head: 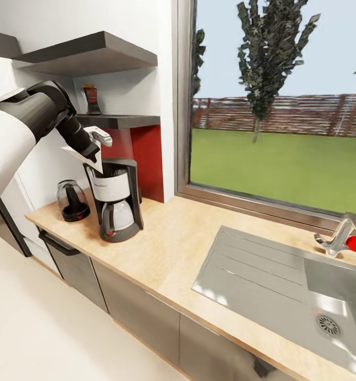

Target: Set up a coffee station on the kitchen countertop: keep the coffee maker on the countertop, move the bottle of coffee from the kitchen shelf to the counter next to the coffee maker, place a paper coffee filter on top of the coffee maker, put the saucer next to the coffee maker with the coffee cup on the saucer, and place the electric kettle next to the coffee maker.

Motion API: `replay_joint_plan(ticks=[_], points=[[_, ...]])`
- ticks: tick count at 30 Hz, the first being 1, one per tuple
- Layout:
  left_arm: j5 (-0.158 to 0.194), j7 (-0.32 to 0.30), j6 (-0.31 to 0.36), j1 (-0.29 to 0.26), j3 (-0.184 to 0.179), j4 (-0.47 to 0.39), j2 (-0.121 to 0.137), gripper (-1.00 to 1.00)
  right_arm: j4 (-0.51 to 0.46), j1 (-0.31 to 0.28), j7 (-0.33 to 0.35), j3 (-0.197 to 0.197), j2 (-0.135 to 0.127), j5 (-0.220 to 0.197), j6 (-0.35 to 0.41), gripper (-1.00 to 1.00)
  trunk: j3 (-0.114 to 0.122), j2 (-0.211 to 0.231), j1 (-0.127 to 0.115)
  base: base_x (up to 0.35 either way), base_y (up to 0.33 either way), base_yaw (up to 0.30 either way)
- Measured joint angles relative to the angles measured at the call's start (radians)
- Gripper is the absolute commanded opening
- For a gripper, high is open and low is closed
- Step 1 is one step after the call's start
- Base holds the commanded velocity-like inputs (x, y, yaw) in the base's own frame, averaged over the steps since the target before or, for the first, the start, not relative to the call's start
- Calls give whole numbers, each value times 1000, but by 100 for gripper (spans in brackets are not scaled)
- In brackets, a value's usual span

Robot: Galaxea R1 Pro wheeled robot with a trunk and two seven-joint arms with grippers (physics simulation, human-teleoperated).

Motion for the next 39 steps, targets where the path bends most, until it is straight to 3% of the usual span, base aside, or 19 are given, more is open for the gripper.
replay_joint_plan(ticks=[9, 13, 18, 25, 39], points=[[-1, 3, 0, 0, -1, 0, 1, -100, 0, 0, 0, -1, 0, 0, 0, 100, 0, 0, 0, 62, 47, -89], [0, 107, 3, 0, -1, 1, 0, -100, 0, 0, 0, 0, 0, 0, 0, 100, 0, 0, 0, 1, 1, -3], [1, 141, 2, 1, 0, 4, 1, -100, 0, 0, 0, 0, 0, 0, 0, 100, 0, 0, 0, 0, 0, 0], [0, 153, 2, 57, 0, 0, 0, -100, 0, 0, 0, 0, 0, 0, 0, 100, 0, 0, 0, 76, 0, 0], [-1, 152, 2, 66, -1, 0, 2, -100, 0, 0, -1, 0, 0, 0, 0, 100, 0, 0, 0, 116, 0, 0]])
